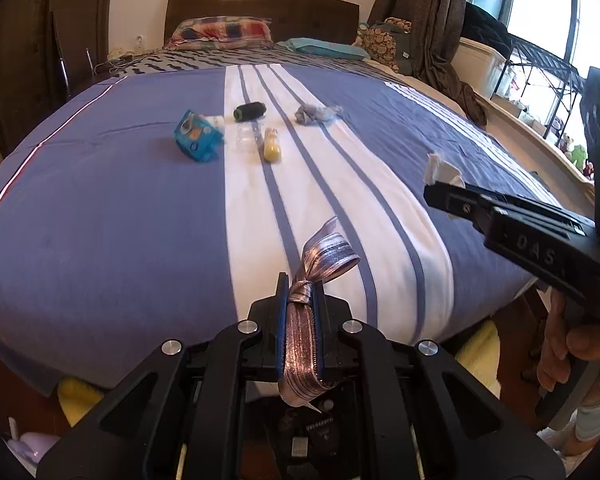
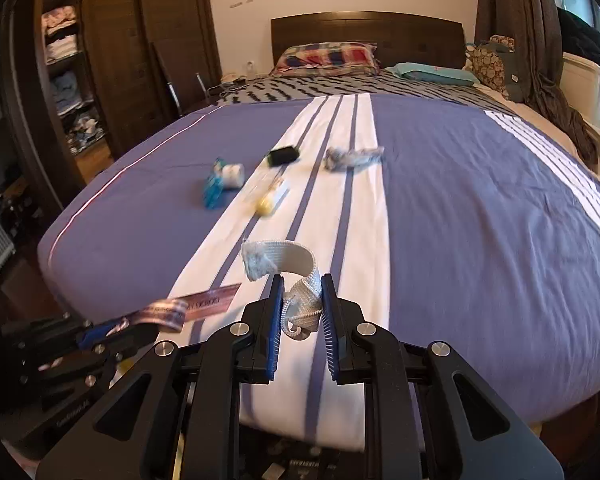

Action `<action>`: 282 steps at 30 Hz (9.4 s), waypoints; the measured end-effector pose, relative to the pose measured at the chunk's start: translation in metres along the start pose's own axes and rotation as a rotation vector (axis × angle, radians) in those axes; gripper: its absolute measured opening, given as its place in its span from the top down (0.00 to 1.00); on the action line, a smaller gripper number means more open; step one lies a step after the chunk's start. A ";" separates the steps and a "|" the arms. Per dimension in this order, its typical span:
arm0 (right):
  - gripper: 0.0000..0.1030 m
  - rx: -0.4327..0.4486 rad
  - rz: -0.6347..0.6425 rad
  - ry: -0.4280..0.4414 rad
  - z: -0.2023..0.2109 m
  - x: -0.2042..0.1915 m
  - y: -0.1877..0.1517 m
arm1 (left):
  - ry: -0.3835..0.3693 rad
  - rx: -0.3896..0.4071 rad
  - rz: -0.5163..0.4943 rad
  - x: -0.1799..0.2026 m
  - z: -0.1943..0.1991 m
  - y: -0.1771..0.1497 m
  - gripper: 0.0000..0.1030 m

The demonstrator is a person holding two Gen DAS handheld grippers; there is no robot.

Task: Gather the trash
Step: 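Carry ribbon and sock over the black bin and open both tools, then raise both open tools back toward the bed, then grasp the blue snack bag with the left tool while the right tool grasps the lip balm tube, then carry snack bag and lip balm over the black bin and open both tools, then raise both open tools back toward the bed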

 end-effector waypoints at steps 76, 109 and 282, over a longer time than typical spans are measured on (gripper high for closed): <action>0.13 -0.259 -0.108 -0.038 -0.022 0.028 -0.137 | 0.016 -0.294 0.042 -0.021 -0.043 -0.145 0.11; 0.49 -0.191 -0.088 0.083 -0.182 -0.026 0.082 | 0.235 -0.026 0.045 -0.125 -0.089 0.089 0.08; 0.04 -0.065 -0.023 -0.097 -0.089 0.052 0.067 | 0.143 -0.026 -0.003 -0.080 -0.067 0.097 0.08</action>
Point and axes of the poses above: each gripper's, at about its wrist camera, not at the fingertips, and z roughly against the way its jaws point, x to its right, y to its top, the point moved 10 cm from there along -z, roughly the way its jaws point, and after that the axes turned 2 degrees about -y, right-handed, at the moved point
